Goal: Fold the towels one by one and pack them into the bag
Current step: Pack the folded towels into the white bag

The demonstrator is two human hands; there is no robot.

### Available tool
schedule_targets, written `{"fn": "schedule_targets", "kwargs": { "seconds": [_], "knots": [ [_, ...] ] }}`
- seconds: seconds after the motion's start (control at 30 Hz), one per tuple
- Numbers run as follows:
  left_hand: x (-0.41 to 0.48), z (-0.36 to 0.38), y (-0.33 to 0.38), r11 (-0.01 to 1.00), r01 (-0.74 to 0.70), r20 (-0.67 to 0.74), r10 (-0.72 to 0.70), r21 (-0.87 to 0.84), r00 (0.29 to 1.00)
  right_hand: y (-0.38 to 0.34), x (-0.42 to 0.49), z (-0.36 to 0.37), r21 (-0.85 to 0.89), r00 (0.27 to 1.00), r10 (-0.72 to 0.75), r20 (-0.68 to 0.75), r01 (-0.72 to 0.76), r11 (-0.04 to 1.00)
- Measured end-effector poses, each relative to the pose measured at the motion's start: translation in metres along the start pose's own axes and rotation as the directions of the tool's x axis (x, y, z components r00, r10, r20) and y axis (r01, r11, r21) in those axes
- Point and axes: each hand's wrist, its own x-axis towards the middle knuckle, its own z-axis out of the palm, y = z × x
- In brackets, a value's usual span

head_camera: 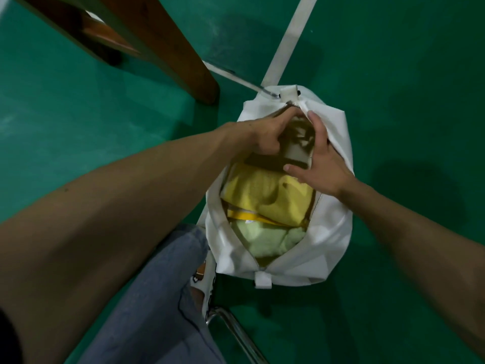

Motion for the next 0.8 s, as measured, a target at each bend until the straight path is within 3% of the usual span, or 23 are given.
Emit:
{"fn": "schedule_targets", "kwargs": {
  "seconds": [0.13,0.27,0.5,0.67,0.8],
  "knots": [
    [-0.014,0.025,0.0,0.988,0.137,0.098,-0.143,0.069,0.985,-0.002,0.002,-0.004,-0.006,0.999,0.04,0.031,-0.04,0.999],
    [-0.035,0.059,-0.008,0.958,0.151,0.234,-0.209,0.246,0.949,0.001,0.005,-0.005,-0.08,0.995,0.04,0.094,-0.033,0.996],
    [-0.045,0.097,-0.016,0.87,0.166,0.049,-0.212,0.465,0.976,0.008,-0.002,-0.001,-0.177,0.989,0.064,0.136,-0.039,0.983],
    [-0.049,0.097,-0.019,0.896,0.159,0.031,-0.189,0.413,0.981,0.005,-0.056,0.033,-0.276,0.982,-0.157,-0.104,0.123,0.953],
    [-0.066,0.105,-0.019,0.86,0.14,-0.135,-0.084,0.49,0.987,0.003,-0.098,0.05,-0.248,0.969,-0.244,0.046,0.247,0.937]
  ]
}}
